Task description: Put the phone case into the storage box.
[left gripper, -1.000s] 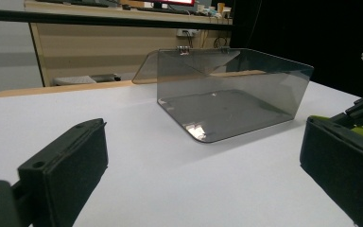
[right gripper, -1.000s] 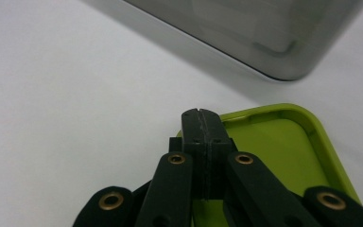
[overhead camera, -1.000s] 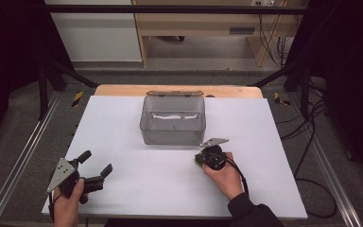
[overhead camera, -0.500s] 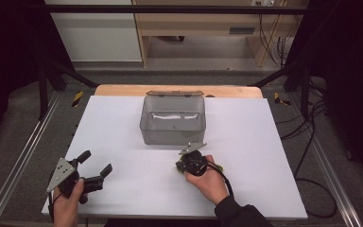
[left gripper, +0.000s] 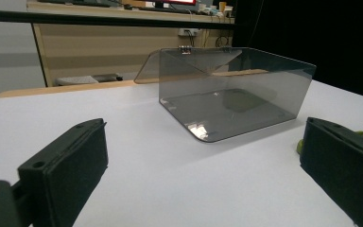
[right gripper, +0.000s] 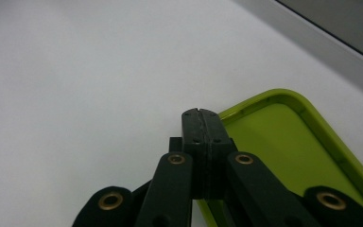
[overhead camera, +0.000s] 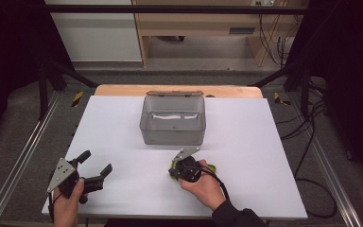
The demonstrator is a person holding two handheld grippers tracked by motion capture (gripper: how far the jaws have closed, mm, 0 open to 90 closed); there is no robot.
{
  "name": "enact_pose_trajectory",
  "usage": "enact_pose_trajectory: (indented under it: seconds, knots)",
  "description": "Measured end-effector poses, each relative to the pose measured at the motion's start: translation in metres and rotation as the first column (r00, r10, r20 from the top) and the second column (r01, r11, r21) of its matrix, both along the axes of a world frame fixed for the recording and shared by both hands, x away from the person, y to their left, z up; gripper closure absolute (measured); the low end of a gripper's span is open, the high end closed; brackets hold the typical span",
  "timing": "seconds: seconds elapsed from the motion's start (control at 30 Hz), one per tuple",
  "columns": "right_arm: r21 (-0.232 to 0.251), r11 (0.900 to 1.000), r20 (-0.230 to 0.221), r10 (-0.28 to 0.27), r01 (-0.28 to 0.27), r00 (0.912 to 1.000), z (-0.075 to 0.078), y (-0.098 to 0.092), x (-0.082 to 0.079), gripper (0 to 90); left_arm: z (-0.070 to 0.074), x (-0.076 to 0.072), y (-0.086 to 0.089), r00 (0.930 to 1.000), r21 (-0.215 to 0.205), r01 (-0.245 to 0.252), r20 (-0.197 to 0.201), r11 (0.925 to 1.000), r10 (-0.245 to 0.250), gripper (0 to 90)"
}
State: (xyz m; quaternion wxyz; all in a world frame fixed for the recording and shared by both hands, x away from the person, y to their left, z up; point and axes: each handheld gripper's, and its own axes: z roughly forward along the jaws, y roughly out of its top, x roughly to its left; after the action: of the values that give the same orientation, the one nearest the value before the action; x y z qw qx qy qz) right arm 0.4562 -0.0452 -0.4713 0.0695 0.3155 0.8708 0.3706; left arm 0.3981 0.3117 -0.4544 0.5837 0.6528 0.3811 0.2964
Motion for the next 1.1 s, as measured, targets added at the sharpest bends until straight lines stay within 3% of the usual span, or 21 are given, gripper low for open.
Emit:
enact_pose_trajectory:
  seconds: [0.33, 1.1]
  knots:
    - [0.005, 0.999, -0.012, 0.043, -0.042, 0.9990, 0.000, 0.002, -0.009, 90.0, 0.000, 0.000, 0.000, 1.0000, 0.003, 0.000, -0.001, 1.0000, 0.000, 1.3]
    - [0.015, 0.997, -0.023, 0.080, -0.079, 0.9966, -0.001, 0.001, -0.018, 90.0, 0.000, 0.000, -0.002, 1.0000, 0.008, 0.003, 0.001, 1.0000, -0.003, 1.3]
